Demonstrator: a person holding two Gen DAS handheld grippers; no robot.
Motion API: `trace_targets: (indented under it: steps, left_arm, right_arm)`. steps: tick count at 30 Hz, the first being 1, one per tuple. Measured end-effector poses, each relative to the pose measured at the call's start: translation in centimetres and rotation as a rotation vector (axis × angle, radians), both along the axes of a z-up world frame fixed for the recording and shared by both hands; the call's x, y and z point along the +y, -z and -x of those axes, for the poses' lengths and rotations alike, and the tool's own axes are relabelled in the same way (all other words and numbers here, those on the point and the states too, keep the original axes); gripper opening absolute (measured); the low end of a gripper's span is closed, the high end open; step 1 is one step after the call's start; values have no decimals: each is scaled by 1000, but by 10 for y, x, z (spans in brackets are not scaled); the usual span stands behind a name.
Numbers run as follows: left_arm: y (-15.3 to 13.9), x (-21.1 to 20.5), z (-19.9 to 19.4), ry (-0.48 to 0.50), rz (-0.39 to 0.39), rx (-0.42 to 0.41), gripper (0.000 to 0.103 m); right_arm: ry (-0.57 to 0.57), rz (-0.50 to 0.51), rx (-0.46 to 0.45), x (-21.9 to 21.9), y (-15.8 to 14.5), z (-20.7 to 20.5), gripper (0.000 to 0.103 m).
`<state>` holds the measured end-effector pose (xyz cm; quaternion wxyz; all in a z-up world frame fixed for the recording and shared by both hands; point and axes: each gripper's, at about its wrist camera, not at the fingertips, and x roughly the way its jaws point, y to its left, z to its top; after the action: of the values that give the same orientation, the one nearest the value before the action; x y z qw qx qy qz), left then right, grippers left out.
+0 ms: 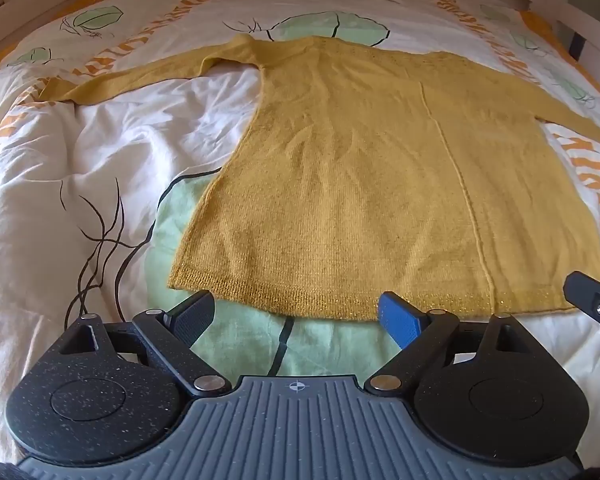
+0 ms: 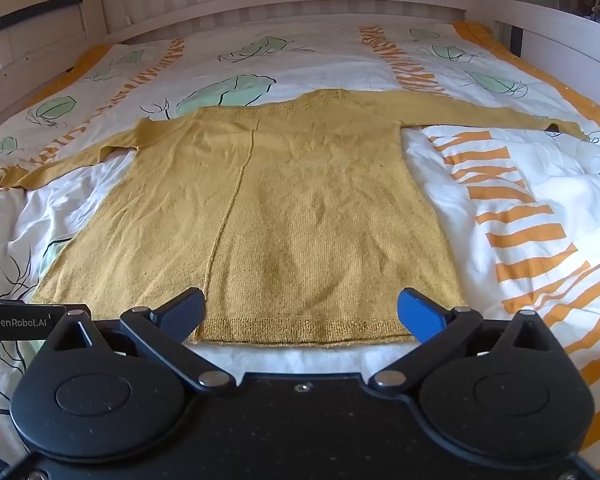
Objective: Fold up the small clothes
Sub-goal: 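Move the left tool toward the sweater sleeve nearest it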
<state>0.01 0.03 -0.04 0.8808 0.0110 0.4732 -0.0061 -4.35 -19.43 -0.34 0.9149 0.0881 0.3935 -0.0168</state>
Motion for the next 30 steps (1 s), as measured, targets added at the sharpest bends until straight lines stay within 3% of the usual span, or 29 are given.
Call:
trace_targets:
  steps: [30]
  left_arm:
    - [2, 2, -11, -11, 21, 18, 89]
  right_arm:
    - [-24, 0, 10, 6, 2, -19, 102]
